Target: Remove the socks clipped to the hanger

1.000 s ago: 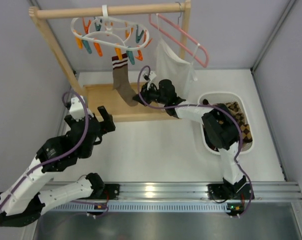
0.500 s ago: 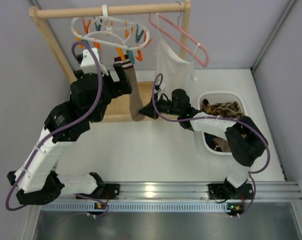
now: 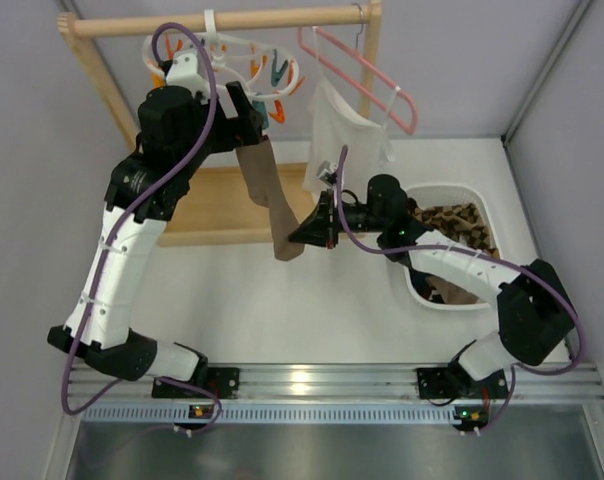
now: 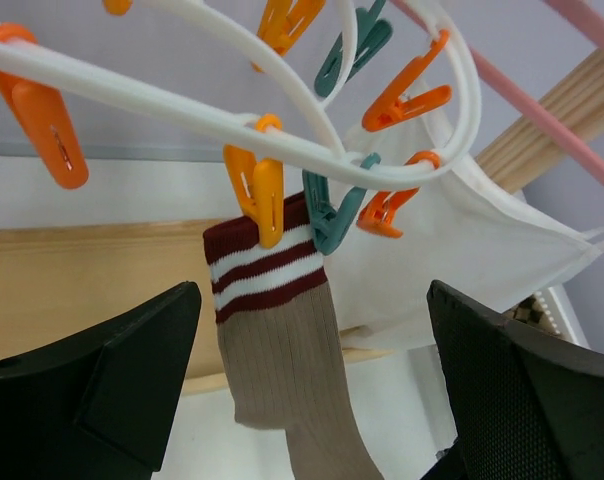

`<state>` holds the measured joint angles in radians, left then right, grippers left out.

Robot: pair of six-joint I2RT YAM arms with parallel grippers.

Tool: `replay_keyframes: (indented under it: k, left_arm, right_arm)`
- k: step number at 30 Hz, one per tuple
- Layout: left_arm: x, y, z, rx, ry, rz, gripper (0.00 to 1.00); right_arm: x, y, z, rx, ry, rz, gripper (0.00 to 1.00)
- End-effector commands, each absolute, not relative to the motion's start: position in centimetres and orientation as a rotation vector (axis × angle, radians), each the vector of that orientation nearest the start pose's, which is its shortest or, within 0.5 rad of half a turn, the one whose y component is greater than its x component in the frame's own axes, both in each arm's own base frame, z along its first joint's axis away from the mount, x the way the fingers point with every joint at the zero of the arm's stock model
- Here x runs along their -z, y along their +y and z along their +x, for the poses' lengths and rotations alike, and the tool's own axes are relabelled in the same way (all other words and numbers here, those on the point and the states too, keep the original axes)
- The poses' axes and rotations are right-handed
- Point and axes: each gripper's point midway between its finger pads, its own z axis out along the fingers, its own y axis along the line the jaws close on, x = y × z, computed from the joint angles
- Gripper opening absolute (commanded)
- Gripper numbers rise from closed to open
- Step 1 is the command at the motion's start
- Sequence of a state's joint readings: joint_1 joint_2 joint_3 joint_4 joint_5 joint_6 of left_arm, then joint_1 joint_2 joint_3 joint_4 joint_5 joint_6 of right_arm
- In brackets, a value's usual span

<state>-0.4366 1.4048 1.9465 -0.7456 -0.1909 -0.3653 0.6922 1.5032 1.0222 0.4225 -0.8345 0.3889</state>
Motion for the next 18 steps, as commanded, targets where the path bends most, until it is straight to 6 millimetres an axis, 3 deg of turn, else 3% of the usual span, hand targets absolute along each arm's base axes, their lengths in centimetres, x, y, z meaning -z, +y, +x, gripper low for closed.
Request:
replay_keyframes:
  k: [1, 9, 18]
  left_arm:
    - [-50.6, -15.5, 36.0, 0.576, 1.644, -0.015, 0.98]
    - [-49.2, -14.2, 38.7, 0.648, 1.68, -0.045, 0.98]
    - [-48.5, -16.2, 39.9, 0.807, 1.668, 0.019, 0.9]
  right_arm:
    - [-27.3, 36.6, 21.4, -1.539, 1.563, -1.03, 0.0]
    - [-29.0, 34.9, 19.0, -1.564, 1.545, -1.018, 0.0]
    - [-30.3, 34.3, 18.5, -1.552, 1.531, -1.01, 0.0]
